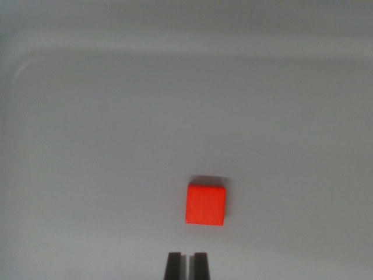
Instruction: Reach red block
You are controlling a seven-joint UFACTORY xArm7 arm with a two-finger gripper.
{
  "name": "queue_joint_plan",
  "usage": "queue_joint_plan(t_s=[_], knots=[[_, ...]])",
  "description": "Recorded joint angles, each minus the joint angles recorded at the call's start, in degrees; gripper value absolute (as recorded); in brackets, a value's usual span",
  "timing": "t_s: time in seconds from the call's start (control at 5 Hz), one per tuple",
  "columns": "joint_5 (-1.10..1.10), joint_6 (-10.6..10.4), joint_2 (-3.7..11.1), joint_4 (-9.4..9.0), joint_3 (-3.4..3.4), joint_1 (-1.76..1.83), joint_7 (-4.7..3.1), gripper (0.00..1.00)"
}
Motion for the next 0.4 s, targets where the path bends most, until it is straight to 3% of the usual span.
queue_joint_plan(t_s=[0.2, 0.4], knots=[[0.00, 0.00, 0.00, 0.00, 0.00, 0.00, 0.00, 0.00], [0.06, -2.38, 0.67, -1.74, -0.05, -0.05, -0.02, 0.00]])
